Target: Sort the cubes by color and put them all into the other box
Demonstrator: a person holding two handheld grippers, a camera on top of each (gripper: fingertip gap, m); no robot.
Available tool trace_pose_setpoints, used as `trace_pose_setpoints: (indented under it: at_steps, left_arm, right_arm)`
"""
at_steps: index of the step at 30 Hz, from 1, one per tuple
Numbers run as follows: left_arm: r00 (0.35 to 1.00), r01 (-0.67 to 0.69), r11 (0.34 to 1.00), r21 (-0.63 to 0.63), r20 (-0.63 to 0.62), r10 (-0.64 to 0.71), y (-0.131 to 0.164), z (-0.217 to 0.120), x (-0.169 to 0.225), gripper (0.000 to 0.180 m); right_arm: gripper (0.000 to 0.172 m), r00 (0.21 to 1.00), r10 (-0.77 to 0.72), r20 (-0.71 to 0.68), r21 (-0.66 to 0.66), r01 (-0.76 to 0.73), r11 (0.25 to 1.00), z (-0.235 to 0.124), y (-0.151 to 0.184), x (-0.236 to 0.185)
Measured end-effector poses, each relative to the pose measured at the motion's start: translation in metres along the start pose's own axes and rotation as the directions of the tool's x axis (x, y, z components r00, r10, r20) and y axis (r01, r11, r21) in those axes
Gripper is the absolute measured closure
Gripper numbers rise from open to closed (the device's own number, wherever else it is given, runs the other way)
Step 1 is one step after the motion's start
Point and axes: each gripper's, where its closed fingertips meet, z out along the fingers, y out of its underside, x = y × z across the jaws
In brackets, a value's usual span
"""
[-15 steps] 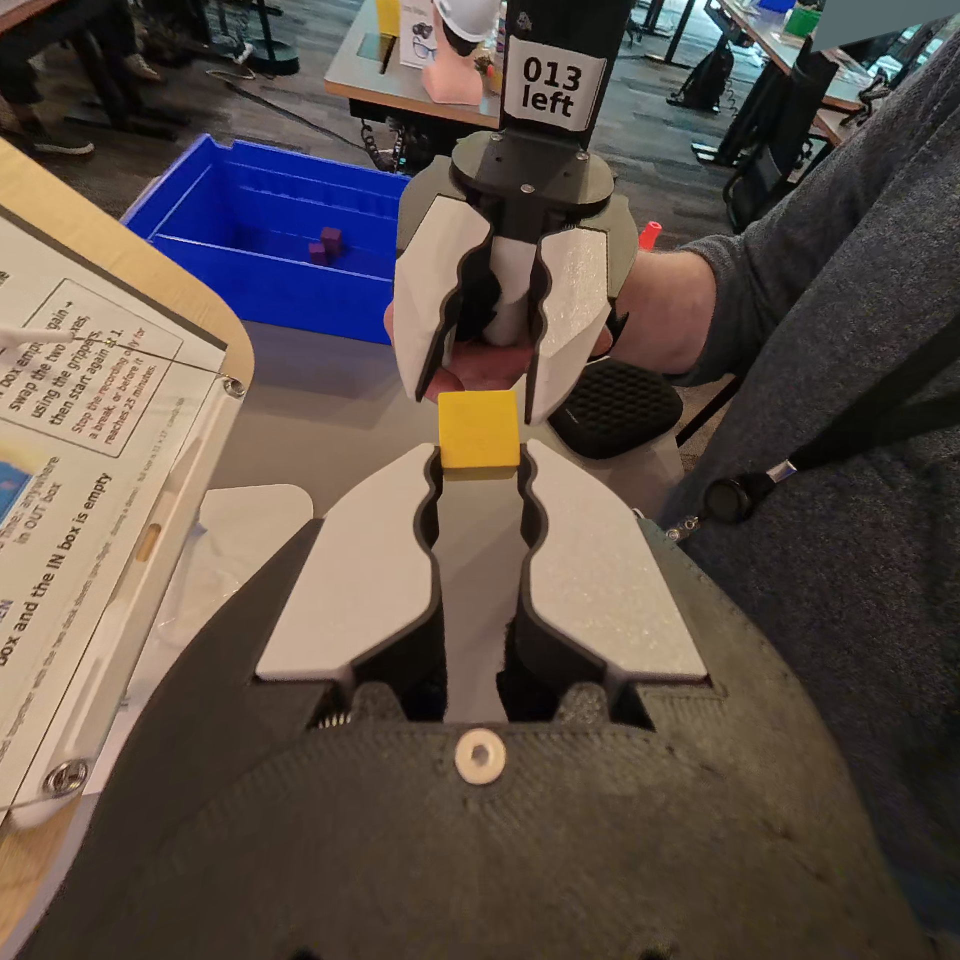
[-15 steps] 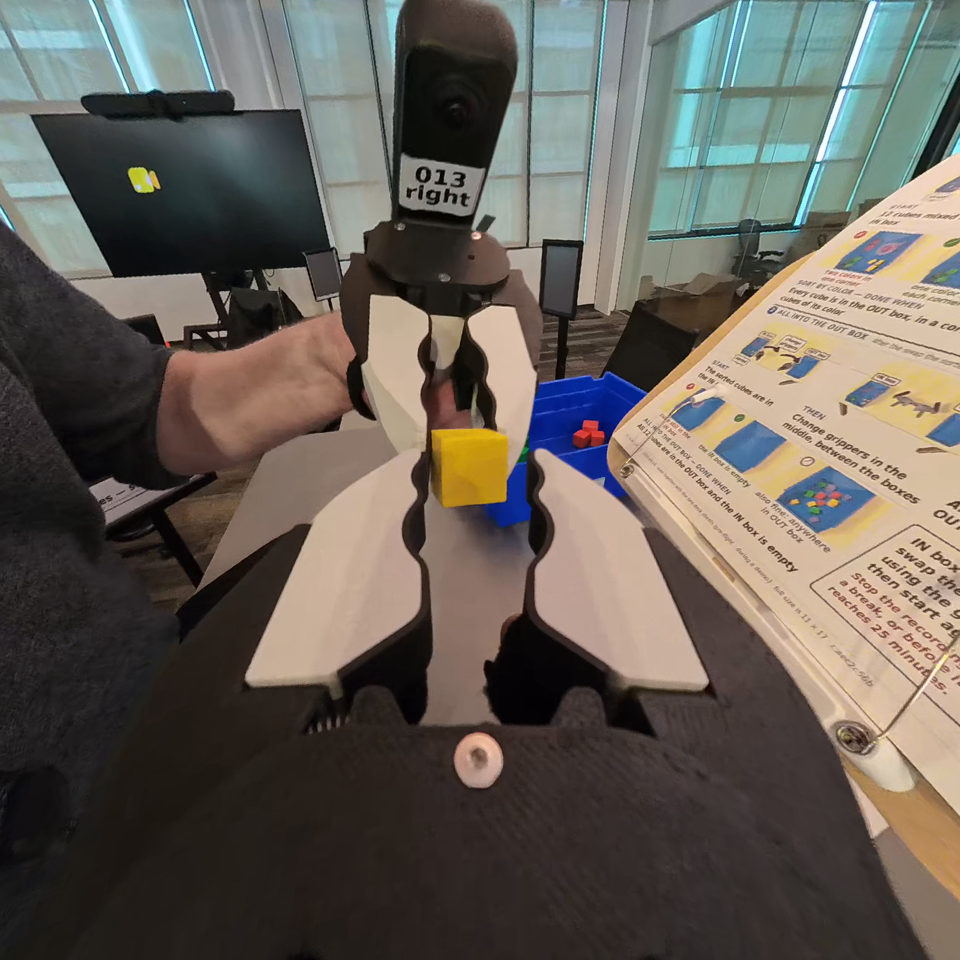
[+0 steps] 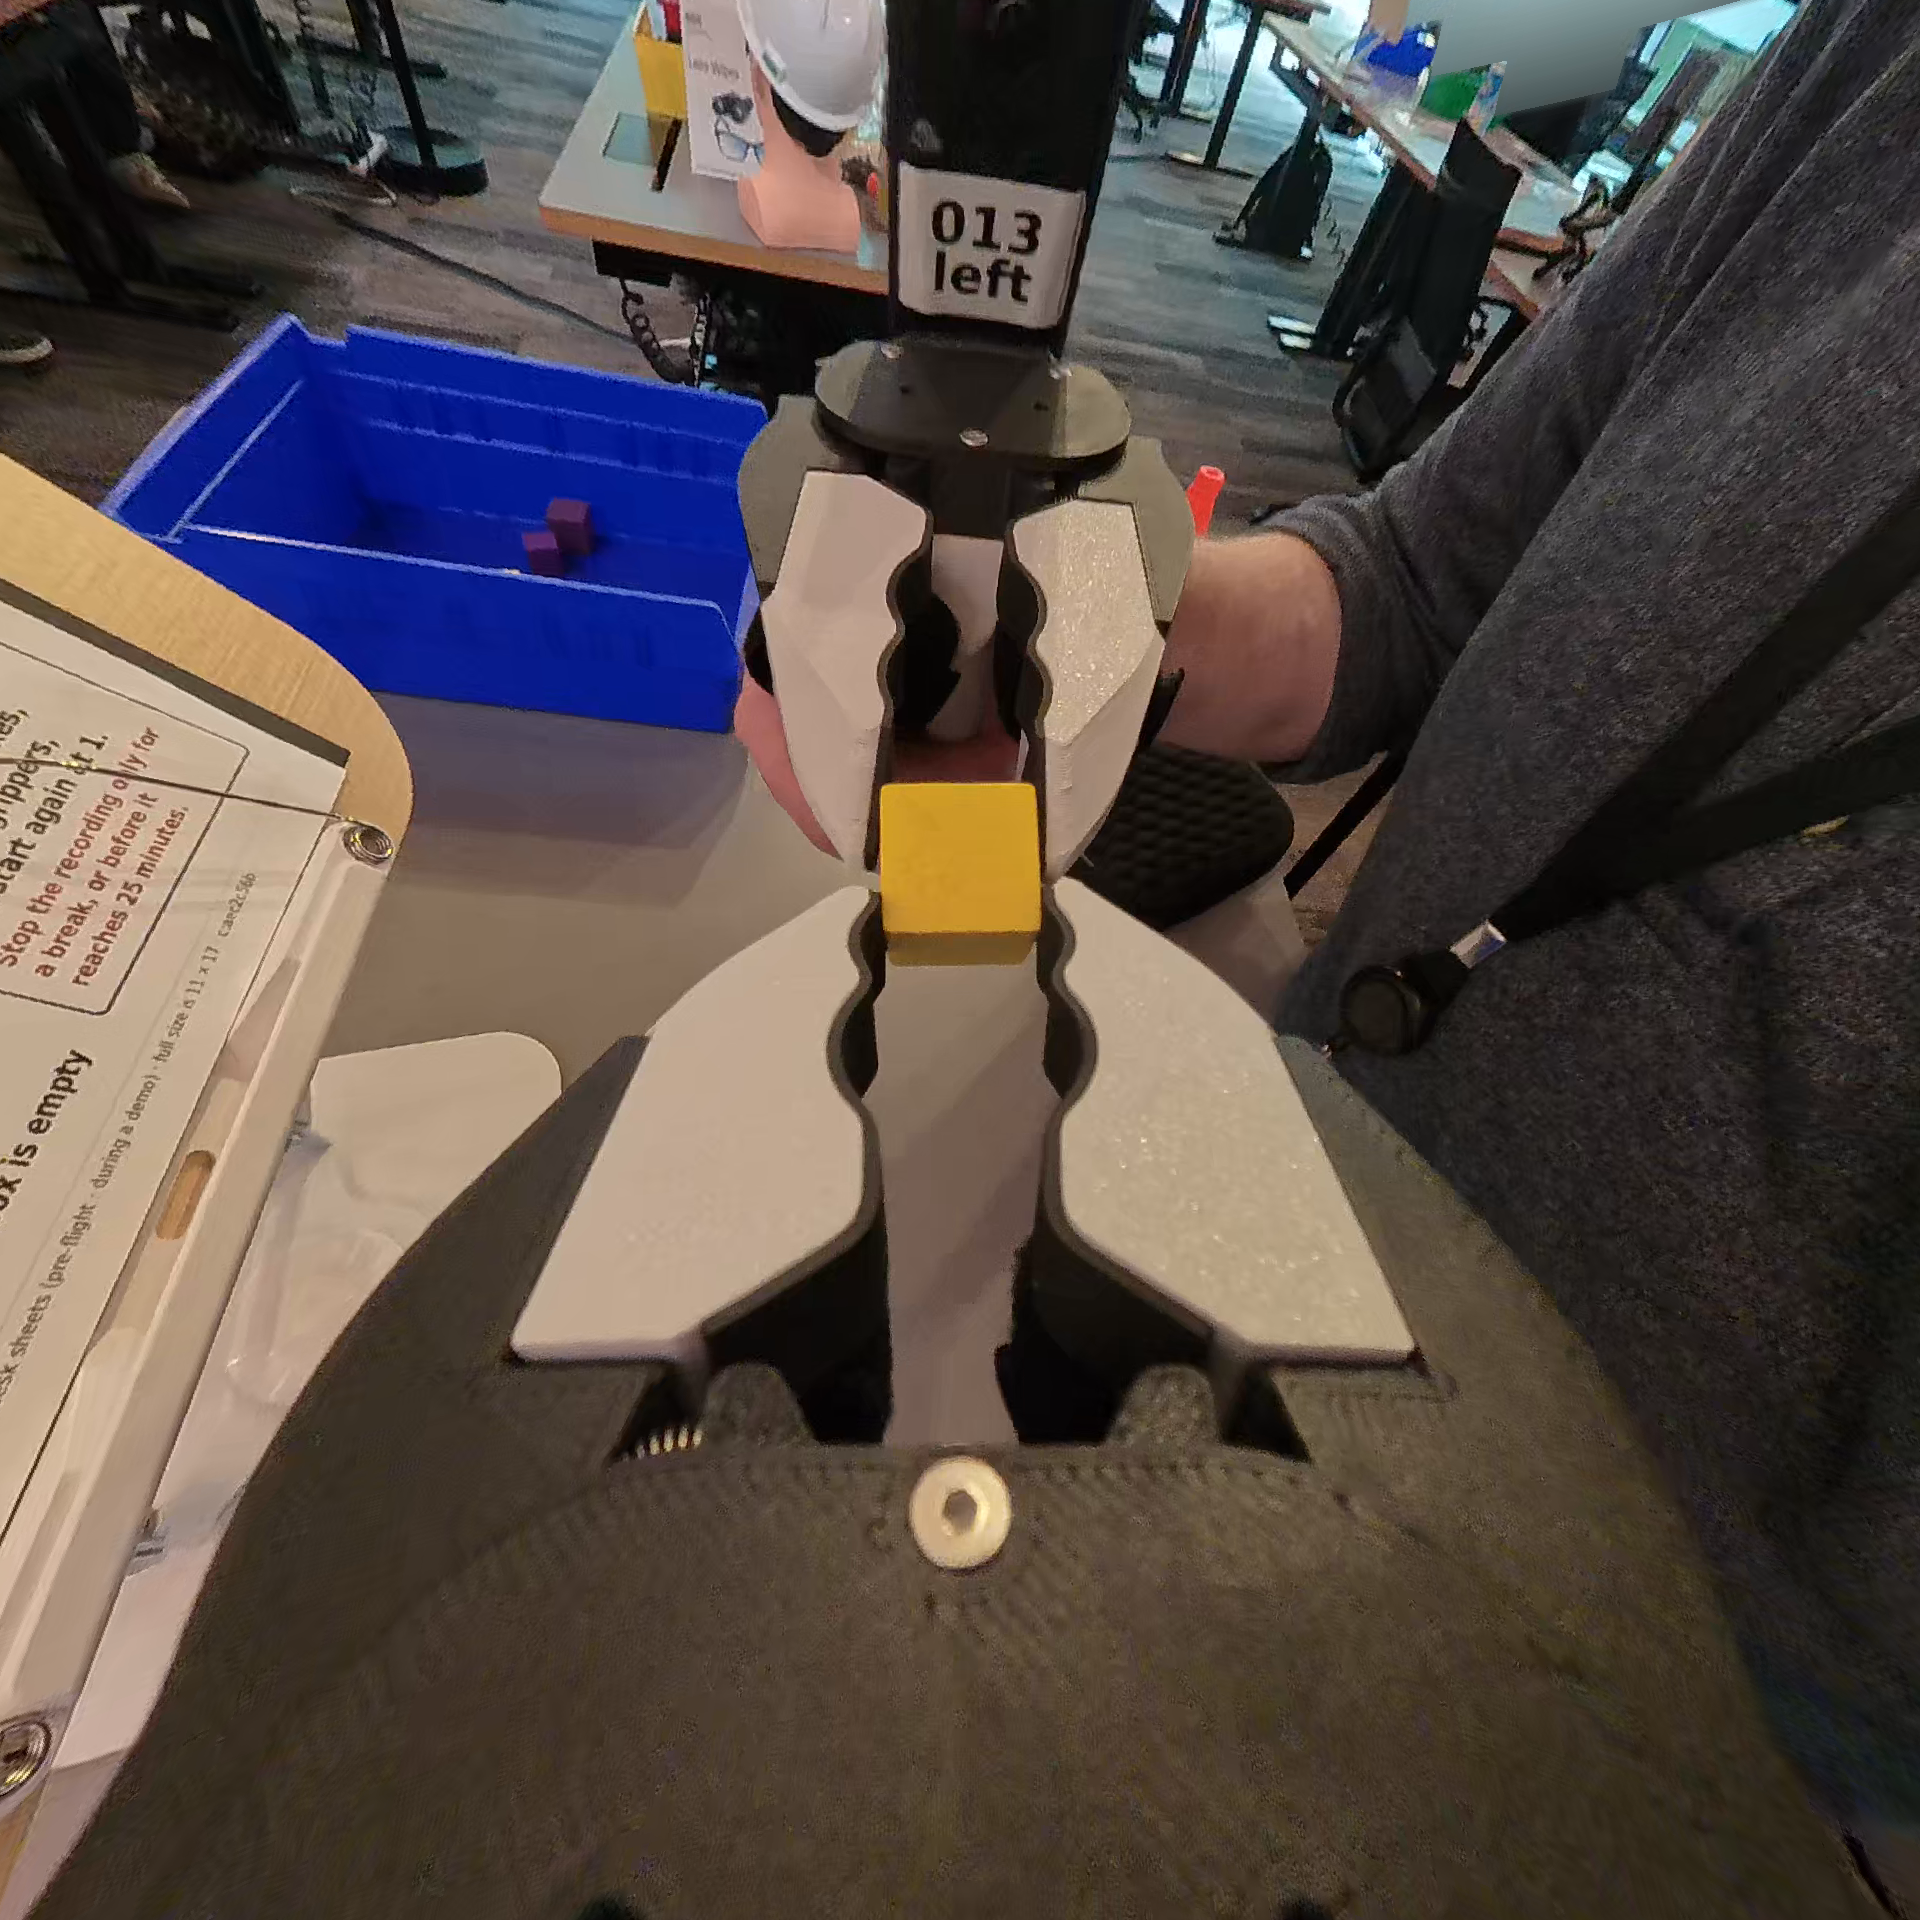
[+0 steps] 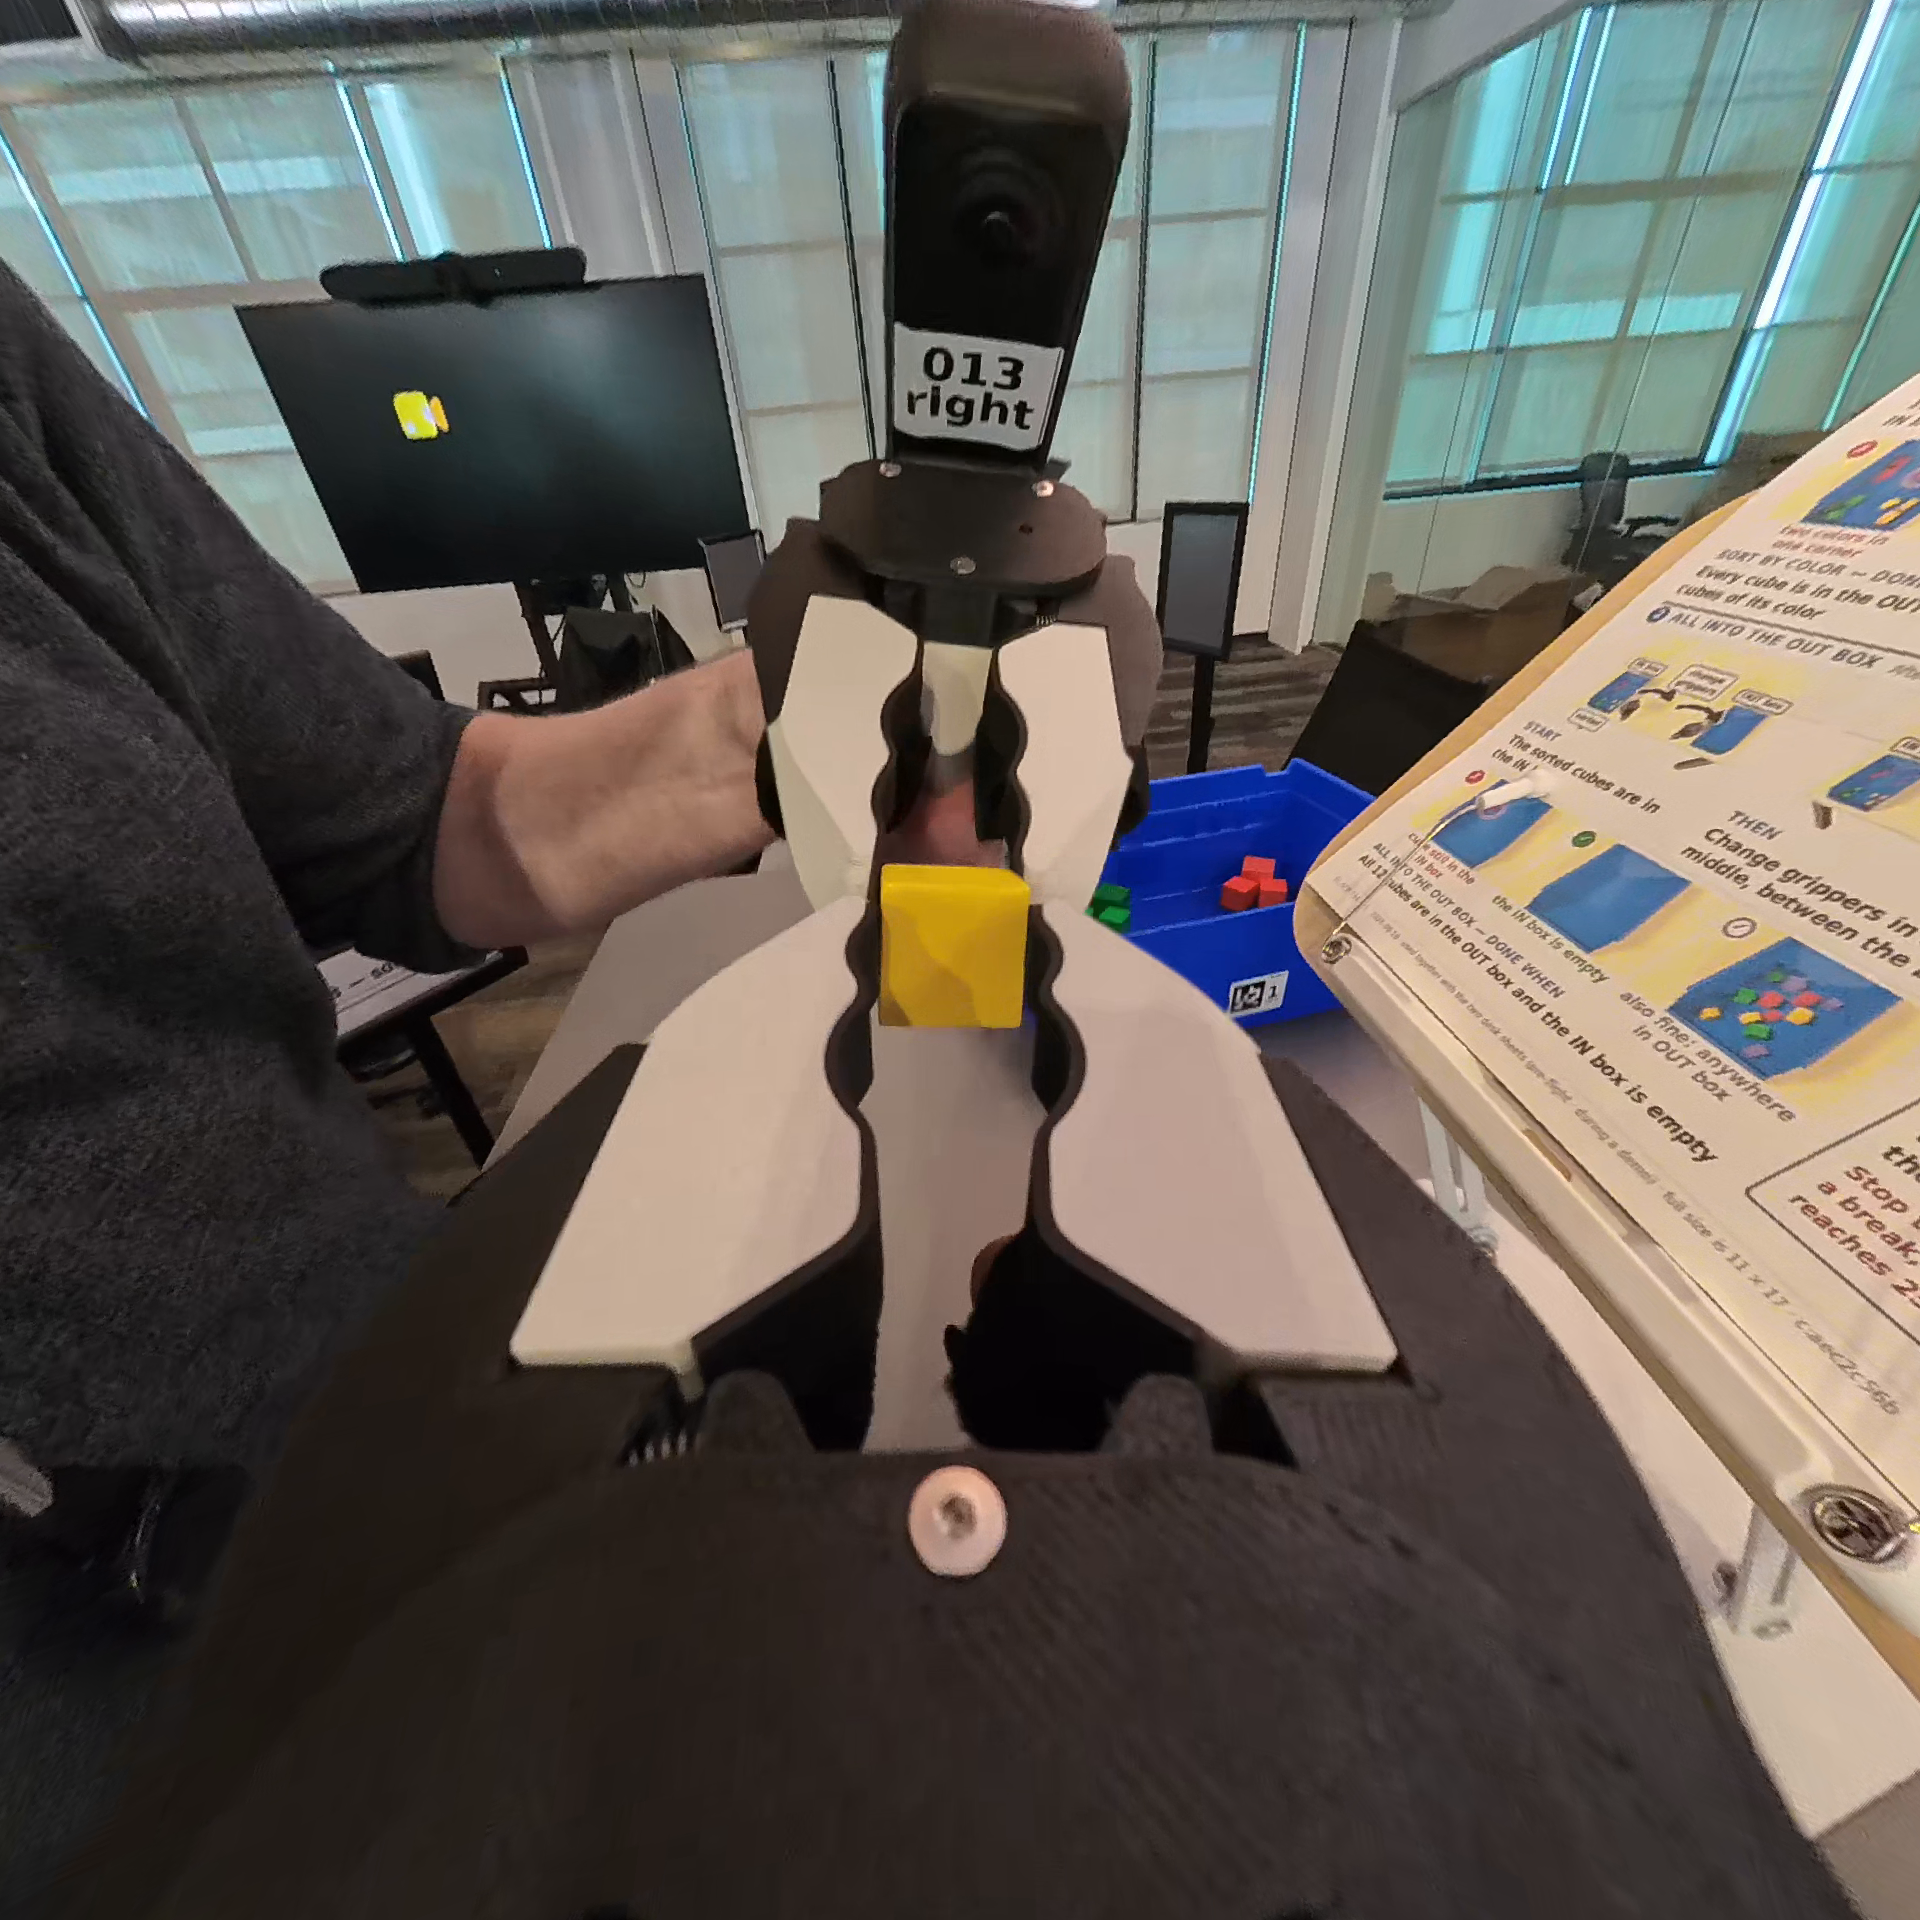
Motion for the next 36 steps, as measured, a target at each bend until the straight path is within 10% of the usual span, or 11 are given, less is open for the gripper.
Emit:
trace_pose_setpoints:
  at_steps: [1, 11, 19, 24, 36]
  left_arm:
    - [1.0, 0.005, 1.0, 0.014, 0.004, -0.005, -0.002, -0.001, -0.001, 0.153]
    - [0.99, 0.021, 0.992, 0.124, 0.135, -0.038, -0.008, -0.041, -0.022, 0.18]
    - [0.983, 0.085, 0.987, 0.139, 0.153, -0.107, 0.003, -0.048, -0.029, 0.18]
    - [0.981, 0.086, 0.989, 0.119, 0.165, -0.105, 0.004, -0.044, -0.034, 0.18]
    - [0.87, 0.183, 0.975, 0.129, 0.441, -0.222, 0.054, -0.111, -0.086, 0.178]
  right_arm:
    - [0.145, 1.0, 0.0, -0.009, 0.015, 0.0, 1.0, -0.001, -0.002, 0.001]
    - [0.145, 0.925, -0.019, -0.38, 0.005, 0.022, 1.0, -0.098, -0.006, 0.072]
    - [0.145, 0.491, 0.058, -0.87, -0.014, -0.141, 0.99, -0.296, 0.043, 0.19]
    - [0.135, 0.273, -0.004, -0.962, -0.079, -0.264, 0.961, -0.356, 0.087, 0.227]
    - [0.142, 0.309, -0.033, -0.95, -0.108, -0.227, 0.968, -0.326, 0.087, 0.2]
